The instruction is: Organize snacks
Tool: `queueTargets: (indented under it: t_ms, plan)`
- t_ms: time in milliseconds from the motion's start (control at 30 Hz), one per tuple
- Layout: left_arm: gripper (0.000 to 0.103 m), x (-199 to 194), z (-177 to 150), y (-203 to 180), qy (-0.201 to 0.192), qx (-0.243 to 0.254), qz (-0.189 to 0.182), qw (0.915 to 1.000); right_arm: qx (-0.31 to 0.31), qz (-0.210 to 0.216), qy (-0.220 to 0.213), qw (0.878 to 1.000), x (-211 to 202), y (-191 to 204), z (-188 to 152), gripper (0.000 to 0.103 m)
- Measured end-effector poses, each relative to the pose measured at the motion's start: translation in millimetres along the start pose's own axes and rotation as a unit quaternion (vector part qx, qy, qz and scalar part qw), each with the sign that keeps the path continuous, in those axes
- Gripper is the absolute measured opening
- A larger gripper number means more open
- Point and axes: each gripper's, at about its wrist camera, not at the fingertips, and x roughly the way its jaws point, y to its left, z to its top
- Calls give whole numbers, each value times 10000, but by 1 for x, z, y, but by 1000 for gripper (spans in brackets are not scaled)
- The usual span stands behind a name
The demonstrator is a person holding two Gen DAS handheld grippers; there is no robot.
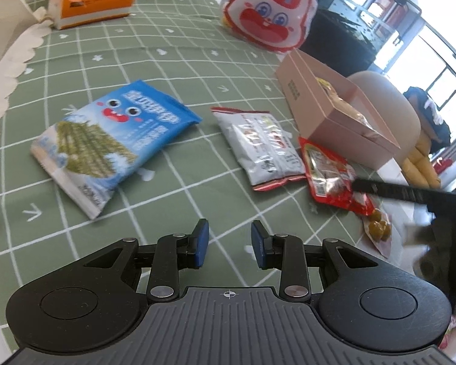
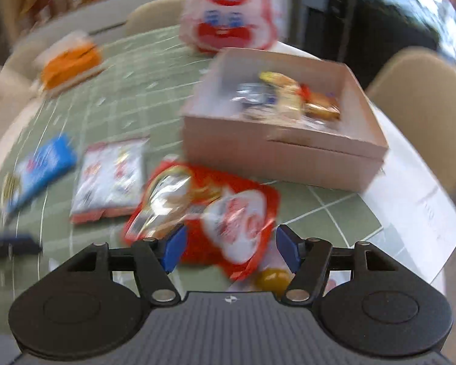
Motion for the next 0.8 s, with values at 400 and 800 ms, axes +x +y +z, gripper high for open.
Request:
queueTargets:
  t_ms: [400, 800]
  plan:
    - [34, 1, 34, -55, -236, 1084, -883, 9899, 389, 86, -101, 9992, -10, -21, -1, 67]
    - [34, 128, 99, -134, 624, 2025, -576, 9756, 215, -247, -182, 9993, -55, -50, -55, 67]
